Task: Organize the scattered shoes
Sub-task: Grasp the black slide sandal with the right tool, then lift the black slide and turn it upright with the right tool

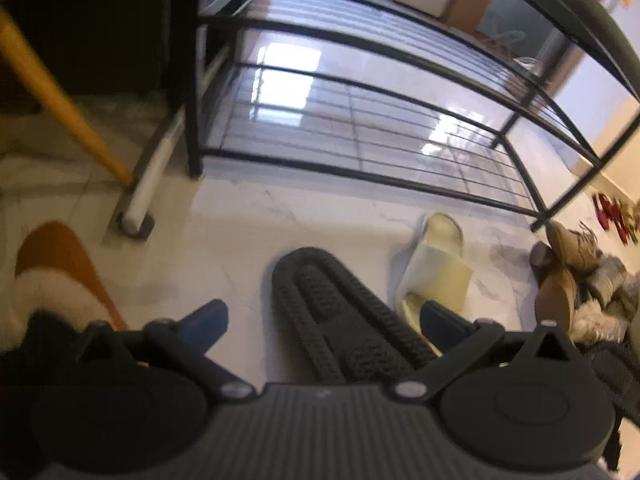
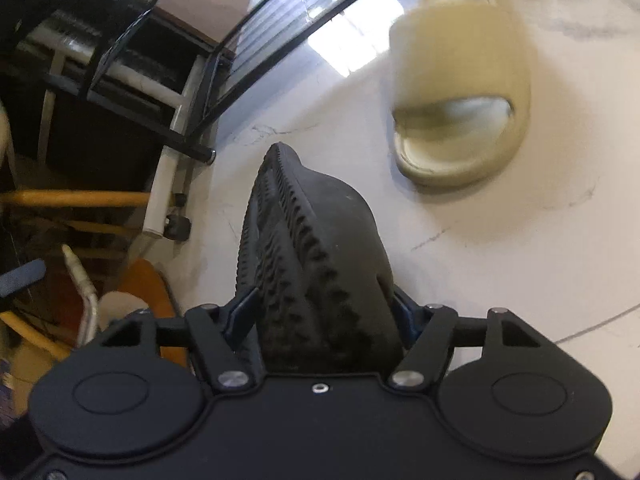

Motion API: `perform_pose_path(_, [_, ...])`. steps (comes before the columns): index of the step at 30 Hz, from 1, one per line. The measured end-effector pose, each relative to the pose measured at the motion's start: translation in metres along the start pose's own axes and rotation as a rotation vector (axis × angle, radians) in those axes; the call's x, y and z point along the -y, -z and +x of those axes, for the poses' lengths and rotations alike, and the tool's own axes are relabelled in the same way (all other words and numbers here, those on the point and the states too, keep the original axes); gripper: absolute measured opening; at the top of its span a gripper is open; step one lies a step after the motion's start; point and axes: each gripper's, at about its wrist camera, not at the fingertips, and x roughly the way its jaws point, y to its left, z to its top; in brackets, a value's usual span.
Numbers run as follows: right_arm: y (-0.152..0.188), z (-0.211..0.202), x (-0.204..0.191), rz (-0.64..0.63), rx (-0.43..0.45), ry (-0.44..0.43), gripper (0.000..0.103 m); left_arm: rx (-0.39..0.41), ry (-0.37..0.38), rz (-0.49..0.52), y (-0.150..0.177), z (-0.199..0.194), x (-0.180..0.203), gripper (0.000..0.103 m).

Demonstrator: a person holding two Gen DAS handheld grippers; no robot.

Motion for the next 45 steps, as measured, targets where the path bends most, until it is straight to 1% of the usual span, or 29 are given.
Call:
perform_pose_path(2, [0.002,-0.012,-0.014,-0.096,0.061,0.041,0.066,0.017,-0.025,-0.040,-0.003,-0.001,-0.008,0.102])
perform_pose_path(6, [0.006,-0.035,-0.041,-0.288,0.183,0.124,0.065,0.040,-0.038,-0.100,-0.006,-0.007,-0.021,0.102])
perform_pose_path(7, [0.007,-0.040,-0.052,-0.373,0.226,0.168,0.065,0.038,-0.039,-0.122,-0.006,-0.008,-0.025,0.102])
perform_pose_path(11, [0.024,-0.033,-0.077,-0.703,0.316,0.314,0.064,0.016,-0.023,-0.209,-0.006,-0.009,-0.036,0.102])
perform_pose_path(13, [0.032,-0.028,-0.090,-0.868,0.357,0.385,0.064,0.005,-0.019,-0.211,-0.005,-0.008,-0.037,0.102])
perform_pose_path(15, [0.041,-0.024,-0.102,-1.032,0.398,0.457,0.064,0.001,-0.027,-0.190,-0.002,-0.007,-0.036,0.102])
perform_pose_path(17, [0.040,-0.020,-0.116,-1.140,0.392,0.470,0.064,-0.006,-0.036,-0.170,0.000,-0.006,-0.034,0.102])
perform_pose_path(21, [0.054,-0.015,-0.121,-1.265,0.335,0.422,0.063,-0.030,-0.034,-0.184,0.003,-0.004,-0.035,0.102])
perform_pose_path(24, [0.064,-0.011,-0.124,-1.355,0.290,0.383,0.063,-0.030,-0.042,-0.185,0.003,-0.004,-0.037,0.102])
perform_pose_path(26, [0.071,-0.008,-0.126,-1.415,0.258,0.355,0.066,-0.030,-0.049,-0.185,0.003,-0.004,-0.038,0.102])
perform_pose_path(27, [0.076,-0.004,-0.130,-1.444,0.220,0.328,0.071,-0.031,-0.051,-0.186,0.004,-0.004,-0.038,0.102])
perform_pose_path(28, [0.078,-0.004,-0.130,-1.452,0.186,0.305,0.074,-0.034,-0.052,-0.185,0.005,-0.004,-0.038,0.102])
perform_pose_path(30, [0.077,-0.003,-0.128,-1.439,0.097,0.257,0.090,-0.043,-0.055,-0.178,0.006,-0.003,-0.037,0.102])
perform_pose_path(32, [0.077,-0.001,-0.127,-1.408,0.044,0.240,0.094,-0.049,-0.054,-0.172,0.007,-0.002,-0.035,0.102])
perform_pose_path(34, [0.078,-0.004,-0.124,-1.380,0.035,0.237,0.096,-0.054,-0.051,-0.164,0.008,-0.002,-0.033,0.102])
perform_pose_path(37, [0.067,-0.008,-0.114,-1.244,0.000,0.210,0.098,-0.057,-0.043,-0.155,0.008,0.000,-0.031,0.102])
perform_pose_path(38, [0.064,-0.010,-0.109,-1.204,-0.012,0.199,0.102,-0.058,-0.041,-0.152,0.009,0.000,-0.030,0.102])
perform_pose_path(39, [0.059,-0.011,-0.103,-1.158,-0.050,0.196,0.103,-0.057,-0.045,-0.146,0.009,0.000,-0.029,0.102])
perform_pose_path(40, [0.059,-0.011,-0.099,-1.145,-0.076,0.201,0.103,-0.057,-0.048,-0.141,0.009,0.000,-0.029,0.102])
perform_pose_path(41, [0.063,-0.009,-0.094,-1.183,-0.120,0.229,0.103,-0.057,-0.051,-0.135,0.009,0.000,-0.028,0.102])
perform_pose_path(42, [0.069,-0.009,-0.091,-1.238,-0.143,0.253,0.103,-0.060,-0.053,-0.133,0.010,0.000,-0.028,0.102])
perform_pose_path(44, [0.079,-0.011,-0.086,-1.312,-0.143,0.282,0.103,-0.065,-0.056,-0.129,0.010,0.001,-0.027,0.102])
perform_pose_path(45, [0.078,-0.014,-0.084,-1.307,-0.145,0.284,0.103,-0.064,-0.053,-0.131,0.010,0.000,-0.028,0.102])
